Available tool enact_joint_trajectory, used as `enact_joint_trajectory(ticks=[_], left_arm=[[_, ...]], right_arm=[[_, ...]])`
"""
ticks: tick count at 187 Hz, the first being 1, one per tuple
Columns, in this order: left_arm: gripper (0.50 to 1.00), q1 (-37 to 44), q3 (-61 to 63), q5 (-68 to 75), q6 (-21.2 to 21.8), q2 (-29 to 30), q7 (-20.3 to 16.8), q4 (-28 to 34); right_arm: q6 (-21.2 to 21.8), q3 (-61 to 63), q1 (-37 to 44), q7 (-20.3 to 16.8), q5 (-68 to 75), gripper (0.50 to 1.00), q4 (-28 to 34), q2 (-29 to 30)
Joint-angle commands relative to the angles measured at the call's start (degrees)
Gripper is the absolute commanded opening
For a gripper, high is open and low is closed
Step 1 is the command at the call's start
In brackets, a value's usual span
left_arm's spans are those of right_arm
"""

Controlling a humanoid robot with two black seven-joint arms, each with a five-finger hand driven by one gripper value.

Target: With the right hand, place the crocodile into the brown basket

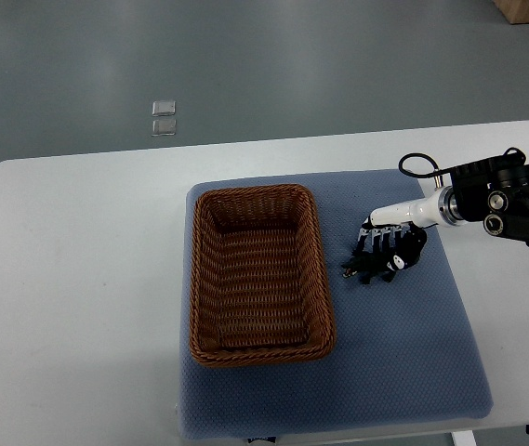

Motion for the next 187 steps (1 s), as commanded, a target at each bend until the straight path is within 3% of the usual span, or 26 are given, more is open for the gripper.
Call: enact_joint_trajectory(ticks=[1, 187], left_arm=[[1.000, 0.0, 0.0, 0.0, 0.0, 0.0, 0.0, 0.0], [1.000, 0.0, 0.0, 0.0, -0.1, 0.0, 0.0, -0.1]], right_arm=[[0.2, 0.2, 0.1, 0.0, 0.0, 0.500, 0.0, -0.4], [2.5, 1.0, 6.3, 0.8, 0.8, 0.500, 0.3, -5.2]])
